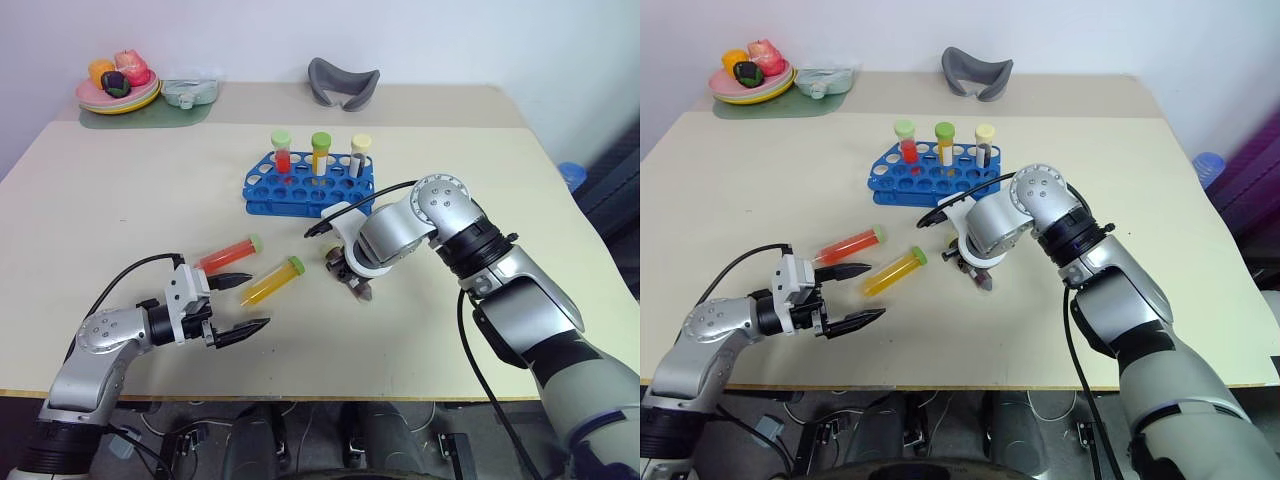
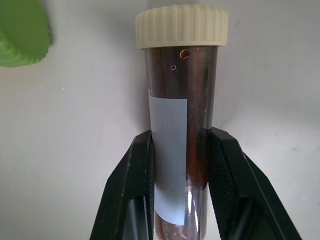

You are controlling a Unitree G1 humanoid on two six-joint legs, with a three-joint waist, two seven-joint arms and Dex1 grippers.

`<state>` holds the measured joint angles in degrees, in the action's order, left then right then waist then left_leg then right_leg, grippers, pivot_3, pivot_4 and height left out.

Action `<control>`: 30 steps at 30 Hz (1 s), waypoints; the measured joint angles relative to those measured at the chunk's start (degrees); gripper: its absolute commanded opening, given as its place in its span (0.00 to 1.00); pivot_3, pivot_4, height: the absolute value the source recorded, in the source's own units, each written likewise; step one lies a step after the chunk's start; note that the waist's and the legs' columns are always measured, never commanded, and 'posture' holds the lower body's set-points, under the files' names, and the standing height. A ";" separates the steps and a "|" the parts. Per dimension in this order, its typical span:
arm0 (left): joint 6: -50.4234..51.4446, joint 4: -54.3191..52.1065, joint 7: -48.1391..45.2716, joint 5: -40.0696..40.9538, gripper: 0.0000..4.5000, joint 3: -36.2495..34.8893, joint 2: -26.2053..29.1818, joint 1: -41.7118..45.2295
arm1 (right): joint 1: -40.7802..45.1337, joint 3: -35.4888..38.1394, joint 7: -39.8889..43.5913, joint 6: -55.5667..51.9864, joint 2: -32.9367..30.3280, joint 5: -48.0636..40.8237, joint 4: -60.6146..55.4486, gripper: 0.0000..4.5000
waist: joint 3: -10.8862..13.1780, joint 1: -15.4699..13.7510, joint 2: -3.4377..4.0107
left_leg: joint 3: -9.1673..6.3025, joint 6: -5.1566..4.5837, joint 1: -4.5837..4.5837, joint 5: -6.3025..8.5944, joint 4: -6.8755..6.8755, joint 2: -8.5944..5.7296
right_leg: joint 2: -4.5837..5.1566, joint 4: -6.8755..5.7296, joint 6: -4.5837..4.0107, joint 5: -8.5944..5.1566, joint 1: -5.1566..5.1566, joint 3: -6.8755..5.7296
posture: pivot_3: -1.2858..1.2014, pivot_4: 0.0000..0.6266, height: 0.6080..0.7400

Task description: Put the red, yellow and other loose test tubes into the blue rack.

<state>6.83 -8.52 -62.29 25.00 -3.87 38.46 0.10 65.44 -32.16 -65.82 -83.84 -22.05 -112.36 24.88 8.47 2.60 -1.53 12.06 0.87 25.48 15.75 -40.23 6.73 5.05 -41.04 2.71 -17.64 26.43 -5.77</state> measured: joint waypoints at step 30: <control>9.10 -6.47 10.46 5.61 1.00 -1.81 -6.30 7.87 | -13.26 12.67 61.58 47.61 -9.56 68.56 -30.16 0.18 | 0.05 -0.03 0.06 | 0.09 0.06 0.01 -0.04 0.15 -0.03 | -0.03 0.14 0.04 0.01 0.06 -0.03 | 0.52 0.24 0.61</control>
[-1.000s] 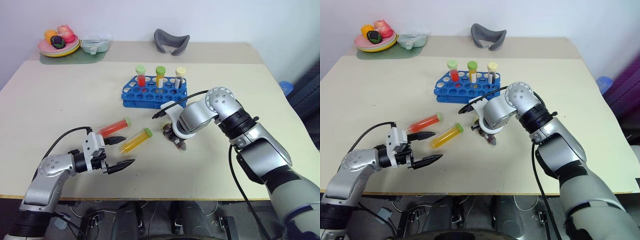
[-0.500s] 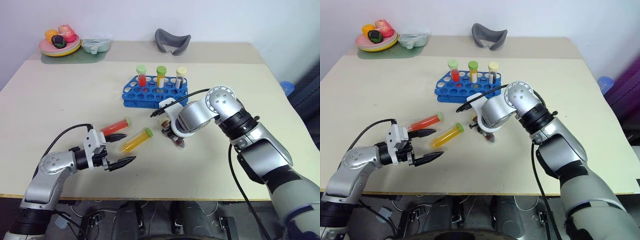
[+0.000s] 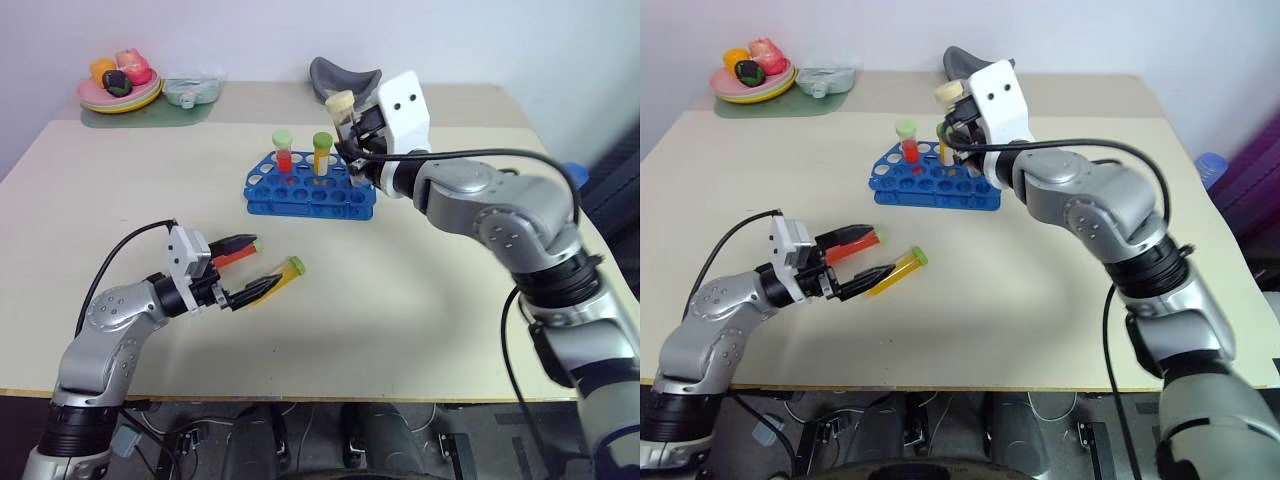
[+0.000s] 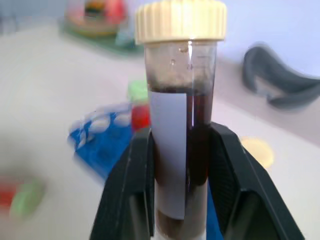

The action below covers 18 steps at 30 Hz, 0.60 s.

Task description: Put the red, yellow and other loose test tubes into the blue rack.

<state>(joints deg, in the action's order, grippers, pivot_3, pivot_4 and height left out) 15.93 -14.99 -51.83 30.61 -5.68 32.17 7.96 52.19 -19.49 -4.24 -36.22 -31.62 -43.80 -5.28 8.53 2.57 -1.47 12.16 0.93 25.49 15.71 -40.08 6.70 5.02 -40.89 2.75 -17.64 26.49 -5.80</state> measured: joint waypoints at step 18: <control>-6.34 3.07 10.21 -7.08 1.00 1.95 -7.97 5.37 | -12.14 10.57 11.75 41.13 22.12 28.00 25.78 0.18 | 0.02 -0.21 0.02 | -0.02 0.02 -0.01 -0.01 -0.15 -0.01 | -0.02 -0.16 -0.01 -0.01 -0.04 0.00 | 0.52 0.24 0.61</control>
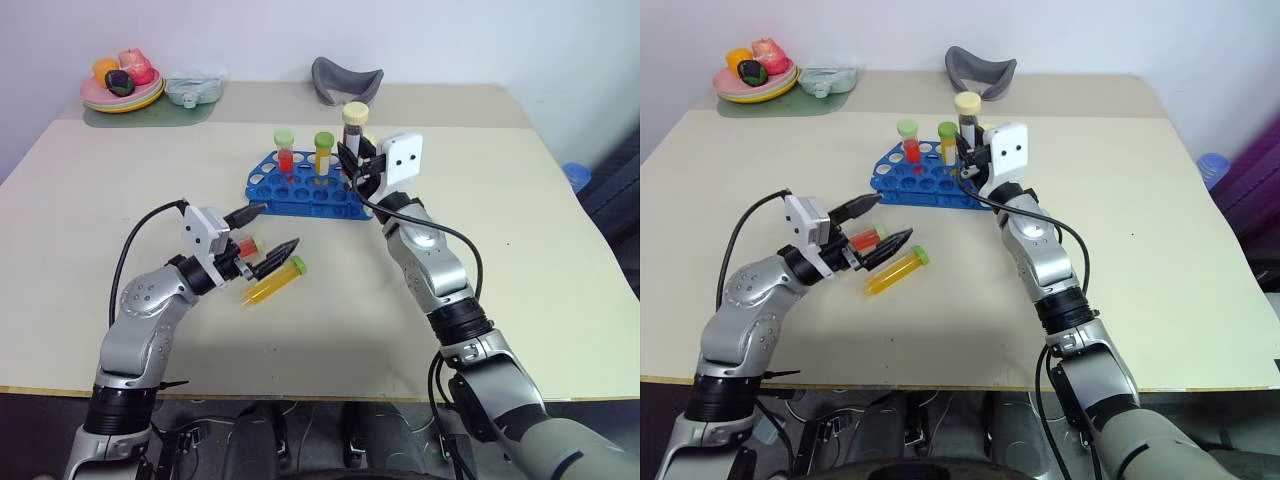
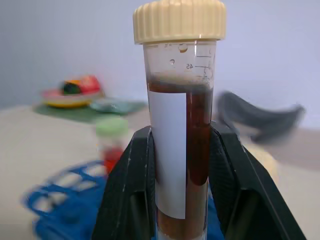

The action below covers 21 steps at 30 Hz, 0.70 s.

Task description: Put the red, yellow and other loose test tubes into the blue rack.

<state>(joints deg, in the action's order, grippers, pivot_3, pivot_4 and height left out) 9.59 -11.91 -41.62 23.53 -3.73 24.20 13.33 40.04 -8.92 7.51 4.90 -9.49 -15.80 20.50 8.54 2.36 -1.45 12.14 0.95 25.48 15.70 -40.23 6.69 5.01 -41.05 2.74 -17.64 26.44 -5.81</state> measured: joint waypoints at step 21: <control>2.24 0.78 2.98 -1.25 1.00 2.21 -1.85 3.50 | 0.21 7.58 4.29 12.95 6.40 6.09 15.77 0.18 | 0.00 0.12 0.00 | -0.01 0.02 -0.01 -0.02 -0.05 0.01 | -0.02 -0.08 0.00 -0.01 0.00 0.01 | 0.52 0.24 0.61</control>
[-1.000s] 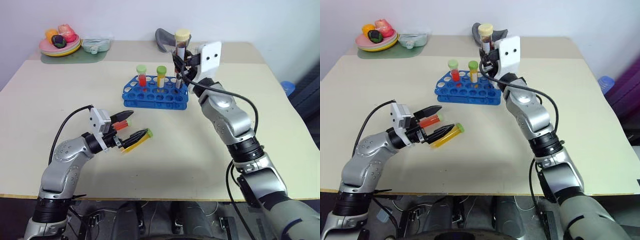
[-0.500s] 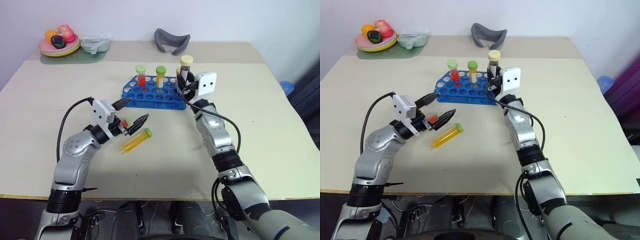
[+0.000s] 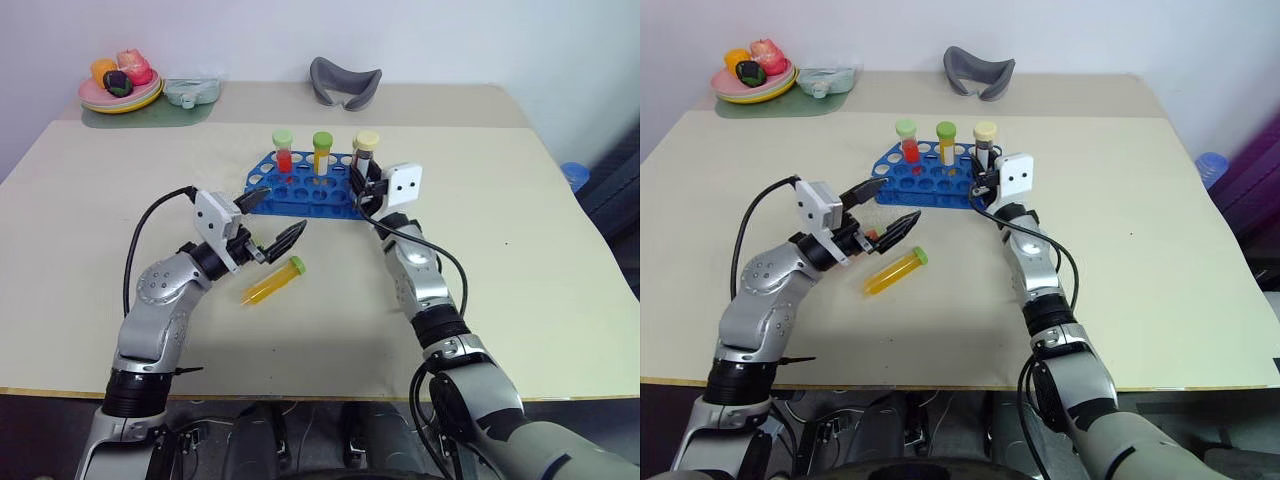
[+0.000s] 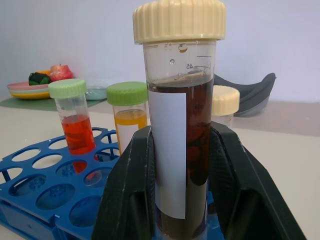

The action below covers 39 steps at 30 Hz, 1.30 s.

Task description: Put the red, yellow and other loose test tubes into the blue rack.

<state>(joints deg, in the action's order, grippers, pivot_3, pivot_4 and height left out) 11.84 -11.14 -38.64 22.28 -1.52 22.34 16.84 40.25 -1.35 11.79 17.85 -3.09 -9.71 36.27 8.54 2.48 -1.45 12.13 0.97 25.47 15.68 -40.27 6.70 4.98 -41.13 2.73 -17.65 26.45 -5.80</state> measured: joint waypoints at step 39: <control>2.29 -1.28 -1.84 0.86 1.00 0.01 1.22 -0.72 | 0.00 4.44 1.23 4.51 2.88 1.22 6.76 0.18 | 0.00 -0.04 0.00 | -0.03 0.00 0.00 0.00 -0.10 0.00 | 0.00 -0.09 0.00 0.00 -0.03 0.00 | 0.52 0.24 0.61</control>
<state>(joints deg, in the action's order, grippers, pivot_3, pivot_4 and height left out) 14.13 -12.42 -40.48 23.14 -1.51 23.57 16.12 40.24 3.09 13.03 22.36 -0.22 -8.49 43.03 8.54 2.43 -1.45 12.10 0.97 25.46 15.68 -40.37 6.70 4.98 -41.22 2.73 -17.65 26.42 -5.80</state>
